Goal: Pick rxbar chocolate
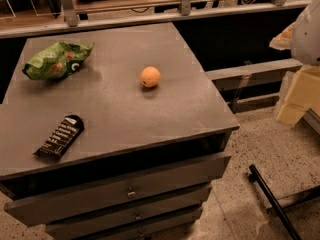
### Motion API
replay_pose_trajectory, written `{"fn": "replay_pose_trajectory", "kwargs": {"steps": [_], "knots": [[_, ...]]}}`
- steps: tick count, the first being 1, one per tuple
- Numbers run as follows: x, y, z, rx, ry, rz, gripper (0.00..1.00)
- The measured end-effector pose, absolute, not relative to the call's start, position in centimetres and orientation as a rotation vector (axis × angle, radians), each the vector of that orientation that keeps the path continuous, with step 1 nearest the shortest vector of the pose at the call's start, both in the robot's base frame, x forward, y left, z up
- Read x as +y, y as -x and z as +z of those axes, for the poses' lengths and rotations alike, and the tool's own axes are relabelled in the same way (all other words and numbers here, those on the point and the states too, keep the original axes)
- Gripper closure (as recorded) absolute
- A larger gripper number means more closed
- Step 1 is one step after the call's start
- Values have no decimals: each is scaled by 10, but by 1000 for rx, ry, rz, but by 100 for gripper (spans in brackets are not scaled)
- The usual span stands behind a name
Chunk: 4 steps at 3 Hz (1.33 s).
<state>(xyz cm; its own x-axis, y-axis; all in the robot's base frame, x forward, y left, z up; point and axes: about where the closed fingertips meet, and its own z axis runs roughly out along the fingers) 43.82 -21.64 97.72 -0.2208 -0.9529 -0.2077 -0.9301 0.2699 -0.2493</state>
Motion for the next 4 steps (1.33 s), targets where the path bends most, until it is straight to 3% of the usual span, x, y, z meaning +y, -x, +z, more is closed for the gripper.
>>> {"fn": "replay_pose_trajectory", "kwargs": {"steps": [1, 2, 4], "knots": [[-216, -438, 977, 2229, 1723, -102, 0], [-181, -454, 980, 2109, 1885, -105, 0], [-13, -469, 967, 1578, 2441, -201, 0]]}}
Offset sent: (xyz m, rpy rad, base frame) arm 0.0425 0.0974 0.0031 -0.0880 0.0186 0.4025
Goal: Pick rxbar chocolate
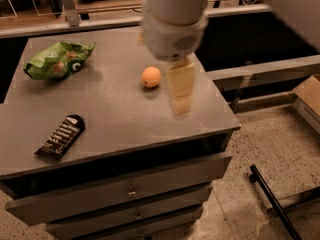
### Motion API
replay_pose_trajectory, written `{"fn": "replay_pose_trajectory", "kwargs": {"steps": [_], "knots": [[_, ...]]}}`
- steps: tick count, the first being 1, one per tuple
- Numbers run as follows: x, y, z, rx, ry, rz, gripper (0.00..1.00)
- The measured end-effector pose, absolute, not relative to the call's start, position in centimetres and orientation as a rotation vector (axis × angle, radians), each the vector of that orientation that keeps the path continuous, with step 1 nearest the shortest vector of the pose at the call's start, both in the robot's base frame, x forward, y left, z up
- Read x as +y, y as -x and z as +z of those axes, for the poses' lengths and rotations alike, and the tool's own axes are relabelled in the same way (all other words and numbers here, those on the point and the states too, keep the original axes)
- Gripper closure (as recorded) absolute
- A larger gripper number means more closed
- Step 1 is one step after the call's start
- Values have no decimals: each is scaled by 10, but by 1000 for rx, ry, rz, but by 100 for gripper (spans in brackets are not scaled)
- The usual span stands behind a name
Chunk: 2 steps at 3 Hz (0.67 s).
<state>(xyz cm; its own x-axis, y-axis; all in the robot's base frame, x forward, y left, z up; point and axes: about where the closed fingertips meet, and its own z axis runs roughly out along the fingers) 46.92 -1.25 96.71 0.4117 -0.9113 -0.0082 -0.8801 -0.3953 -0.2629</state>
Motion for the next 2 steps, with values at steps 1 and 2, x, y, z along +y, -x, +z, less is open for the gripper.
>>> {"fn": "replay_pose_trajectory", "kwargs": {"steps": [1, 2], "knots": [[21, -466, 970, 1480, 2484, -206, 0], [20, -466, 971, 1482, 2475, -211, 0]]}}
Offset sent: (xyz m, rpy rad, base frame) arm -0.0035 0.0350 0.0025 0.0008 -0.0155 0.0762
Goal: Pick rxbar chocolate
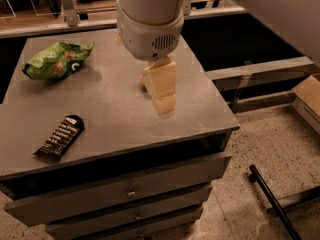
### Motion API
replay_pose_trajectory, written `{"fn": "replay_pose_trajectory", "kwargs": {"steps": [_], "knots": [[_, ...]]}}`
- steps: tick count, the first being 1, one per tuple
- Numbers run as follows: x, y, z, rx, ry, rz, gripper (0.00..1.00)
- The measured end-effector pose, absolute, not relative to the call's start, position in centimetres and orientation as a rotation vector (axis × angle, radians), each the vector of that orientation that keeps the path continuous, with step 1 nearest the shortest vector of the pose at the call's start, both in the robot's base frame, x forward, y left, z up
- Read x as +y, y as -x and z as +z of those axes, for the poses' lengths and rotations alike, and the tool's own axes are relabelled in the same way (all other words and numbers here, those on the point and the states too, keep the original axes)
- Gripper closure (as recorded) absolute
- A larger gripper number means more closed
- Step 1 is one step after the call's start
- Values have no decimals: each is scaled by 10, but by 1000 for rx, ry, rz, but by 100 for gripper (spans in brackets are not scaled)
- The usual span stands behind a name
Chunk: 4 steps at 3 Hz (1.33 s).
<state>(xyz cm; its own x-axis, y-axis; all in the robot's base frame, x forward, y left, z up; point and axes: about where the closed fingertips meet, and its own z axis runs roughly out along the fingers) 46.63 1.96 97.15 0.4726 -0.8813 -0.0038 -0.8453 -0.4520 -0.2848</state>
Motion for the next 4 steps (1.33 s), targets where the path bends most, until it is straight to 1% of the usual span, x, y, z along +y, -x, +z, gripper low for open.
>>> {"fn": "replay_pose_trajectory", "kwargs": {"steps": [1, 2, 3, 4], "knots": [[41, -474, 959, 1356, 2551, -150, 0], [95, -486, 924, 1060, 2716, -46, 0], [140, -491, 891, 813, 2845, 12, 0], [183, -482, 858, 573, 2973, 18, 0]]}}
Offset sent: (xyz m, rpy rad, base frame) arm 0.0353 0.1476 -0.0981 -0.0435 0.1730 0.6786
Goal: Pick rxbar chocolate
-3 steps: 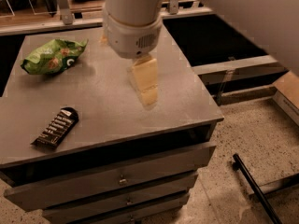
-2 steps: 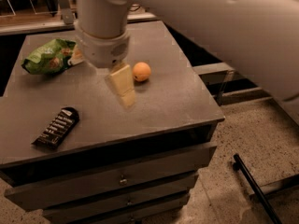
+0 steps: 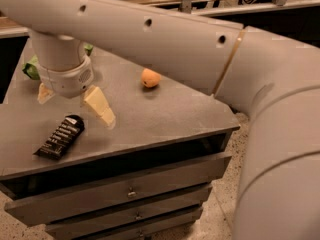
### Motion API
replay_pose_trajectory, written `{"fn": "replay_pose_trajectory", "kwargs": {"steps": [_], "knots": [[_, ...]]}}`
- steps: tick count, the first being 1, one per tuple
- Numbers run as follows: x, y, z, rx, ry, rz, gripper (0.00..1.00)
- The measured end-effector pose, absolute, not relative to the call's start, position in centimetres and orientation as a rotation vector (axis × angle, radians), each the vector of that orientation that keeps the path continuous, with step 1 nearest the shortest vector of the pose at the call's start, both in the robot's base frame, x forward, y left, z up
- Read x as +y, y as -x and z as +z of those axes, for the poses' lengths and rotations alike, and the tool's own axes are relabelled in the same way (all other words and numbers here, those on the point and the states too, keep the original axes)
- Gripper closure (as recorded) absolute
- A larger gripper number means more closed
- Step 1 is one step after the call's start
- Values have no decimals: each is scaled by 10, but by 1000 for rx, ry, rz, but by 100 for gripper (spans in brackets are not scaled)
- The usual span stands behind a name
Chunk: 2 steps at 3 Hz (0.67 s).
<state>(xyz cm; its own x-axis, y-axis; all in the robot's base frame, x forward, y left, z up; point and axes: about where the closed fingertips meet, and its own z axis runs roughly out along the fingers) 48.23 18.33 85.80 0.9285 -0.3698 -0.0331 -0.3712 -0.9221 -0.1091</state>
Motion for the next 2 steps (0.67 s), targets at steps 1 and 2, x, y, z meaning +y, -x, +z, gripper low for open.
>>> {"fn": "replay_pose_trajectory", "kwargs": {"steps": [1, 2], "knots": [[204, -474, 845, 471, 3032, -9, 0], [218, -467, 833, 416, 3060, -17, 0]]}}
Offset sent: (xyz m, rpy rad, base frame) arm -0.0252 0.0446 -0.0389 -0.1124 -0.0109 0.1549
